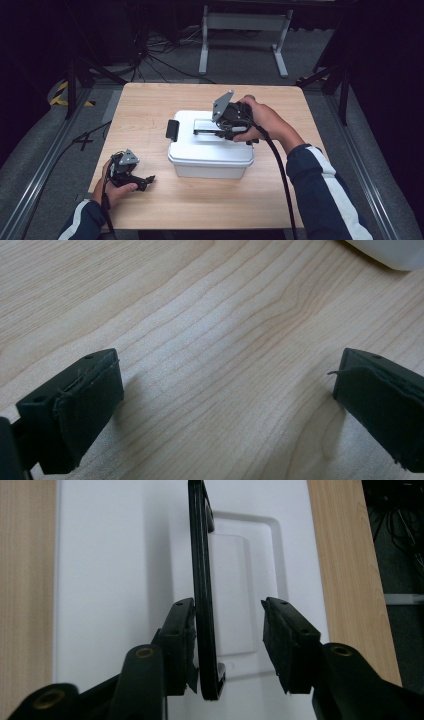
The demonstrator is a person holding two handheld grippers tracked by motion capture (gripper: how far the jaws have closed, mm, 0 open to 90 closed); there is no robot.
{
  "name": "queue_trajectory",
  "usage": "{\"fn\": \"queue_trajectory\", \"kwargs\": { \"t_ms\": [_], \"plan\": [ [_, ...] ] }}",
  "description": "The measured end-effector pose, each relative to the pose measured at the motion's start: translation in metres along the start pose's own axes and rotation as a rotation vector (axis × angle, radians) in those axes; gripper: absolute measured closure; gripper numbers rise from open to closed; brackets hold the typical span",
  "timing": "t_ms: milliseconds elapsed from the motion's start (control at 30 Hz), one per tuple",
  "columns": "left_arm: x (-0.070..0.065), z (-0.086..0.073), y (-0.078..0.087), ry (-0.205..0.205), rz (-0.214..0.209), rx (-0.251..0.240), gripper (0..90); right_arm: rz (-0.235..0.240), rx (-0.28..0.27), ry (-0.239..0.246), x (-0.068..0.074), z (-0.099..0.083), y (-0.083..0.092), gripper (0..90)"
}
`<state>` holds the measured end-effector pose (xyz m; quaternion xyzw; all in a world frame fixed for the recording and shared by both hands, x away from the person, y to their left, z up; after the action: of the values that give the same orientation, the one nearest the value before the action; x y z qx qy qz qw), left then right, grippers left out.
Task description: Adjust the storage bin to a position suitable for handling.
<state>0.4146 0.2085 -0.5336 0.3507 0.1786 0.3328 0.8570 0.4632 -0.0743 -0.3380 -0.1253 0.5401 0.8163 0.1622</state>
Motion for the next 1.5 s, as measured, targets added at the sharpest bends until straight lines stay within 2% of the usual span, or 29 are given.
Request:
{"fn": "queue_trajectory", "kwargs": {
  "t_ms": [67, 133, 167, 200, 233, 267, 400, 500, 633, 733, 967, 1133, 1233, 1500],
  "plan": [
    [0.000, 0.000, 0.000, 0.000, 0.000, -0.001, 0.2, 0.002, 0.010, 0.007, 0.000, 0.001, -0.002, 59.9],
    [0.000, 0.000, 0.000, -0.001, 0.001, -0.001, 0.2, 0.004, 0.032, 0.018, 0.000, 0.004, -0.007, 66.6],
    [0.000, 0.000, 0.000, -0.001, 0.001, -0.001, 0.2, 0.004, 0.032, 0.018, 0.000, 0.004, -0.007, 66.6],
    [0.000, 0.000, 0.000, -0.001, 0.000, 0.001, 0.2, 0.008, 0.031, 0.028, 0.001, 0.006, -0.008, 72.1],
    [0.000, 0.000, 0.000, -0.001, -0.002, 0.004, 0.2, 0.018, 0.025, 0.049, 0.003, 0.006, -0.010, 82.5],
    [0.000, 0.000, 0.000, 0.000, 0.000, 0.000, 0.2, 0.018, 0.029, 0.052, 0.004, 0.005, -0.010, 83.8],
    [0.000, 0.000, 0.000, -0.003, -0.004, 0.001, 0.2, 0.021, 0.026, 0.056, 0.004, 0.004, -0.009, 84.2],
    [0.000, 0.000, 0.000, -0.003, -0.004, 0.001, 0.2, 0.018, 0.024, 0.077, 0.004, 0.005, -0.009, 84.3],
    [0.000, 0.000, 0.000, -0.003, -0.004, 0.002, 0.2, 0.007, 0.010, 0.075, 0.002, 0.006, -0.008, 84.4],
    [0.000, 0.000, 0.000, -0.002, -0.006, 0.002, 0.2, 0.016, 0.006, 0.060, 0.001, 0.006, -0.006, 84.4],
    [0.000, 0.000, 0.000, -0.002, -0.007, 0.002, 0.2, 0.004, -0.027, 0.066, -0.001, 0.008, 0.005, 84.4],
    [0.000, 0.000, 0.000, -0.003, -0.008, 0.002, 0.2, -0.015, -0.029, 0.064, -0.004, 0.002, 0.014, 84.4],
    [0.000, 0.000, 0.000, -0.003, -0.008, 0.002, 0.2, -0.015, -0.061, 0.063, -0.007, -0.003, 0.022, 84.4],
    [0.000, 0.000, 0.000, -0.004, -0.009, 0.003, 0.1, -0.050, -0.068, 0.028, -0.013, -0.024, 0.043, 84.3]
  ]
}}
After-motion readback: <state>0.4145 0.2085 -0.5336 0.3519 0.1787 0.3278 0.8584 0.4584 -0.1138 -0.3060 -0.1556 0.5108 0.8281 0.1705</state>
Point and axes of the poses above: each handheld gripper's, and its own axes: y roughly backward along the jaws, z roughly out of its top, x roughly to its left, the point moved 7 cm from there along -y, roughly forward along the jaws, and after that the axes turned 4 degrees about -z, right-handed, at the moved point
